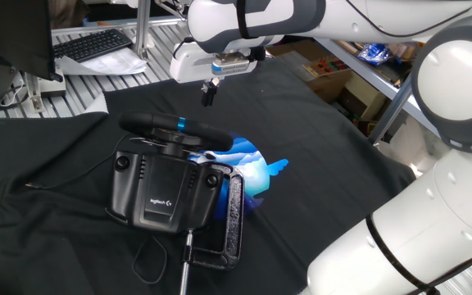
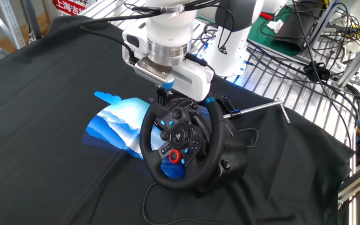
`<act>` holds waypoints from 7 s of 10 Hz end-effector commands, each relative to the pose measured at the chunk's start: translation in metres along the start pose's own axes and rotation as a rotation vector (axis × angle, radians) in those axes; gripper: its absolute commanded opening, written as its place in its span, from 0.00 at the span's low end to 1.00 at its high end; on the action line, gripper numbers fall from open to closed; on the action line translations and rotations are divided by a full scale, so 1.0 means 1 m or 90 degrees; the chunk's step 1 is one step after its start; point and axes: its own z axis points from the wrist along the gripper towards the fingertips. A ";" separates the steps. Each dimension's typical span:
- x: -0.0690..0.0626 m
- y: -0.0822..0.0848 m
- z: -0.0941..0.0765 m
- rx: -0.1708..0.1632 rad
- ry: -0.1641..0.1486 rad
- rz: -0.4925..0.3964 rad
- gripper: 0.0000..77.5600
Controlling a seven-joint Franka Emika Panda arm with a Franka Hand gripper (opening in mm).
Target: Rotate the steering wheel 90 degrees clockwise
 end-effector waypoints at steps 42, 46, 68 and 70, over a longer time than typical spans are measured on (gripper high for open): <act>0.033 0.047 -0.023 0.180 0.152 0.673 0.00; 0.035 0.047 -0.022 0.177 0.143 0.704 0.00; 0.033 0.063 -0.054 0.017 0.148 0.687 1.00; 0.032 0.070 -0.057 0.001 0.135 0.697 1.00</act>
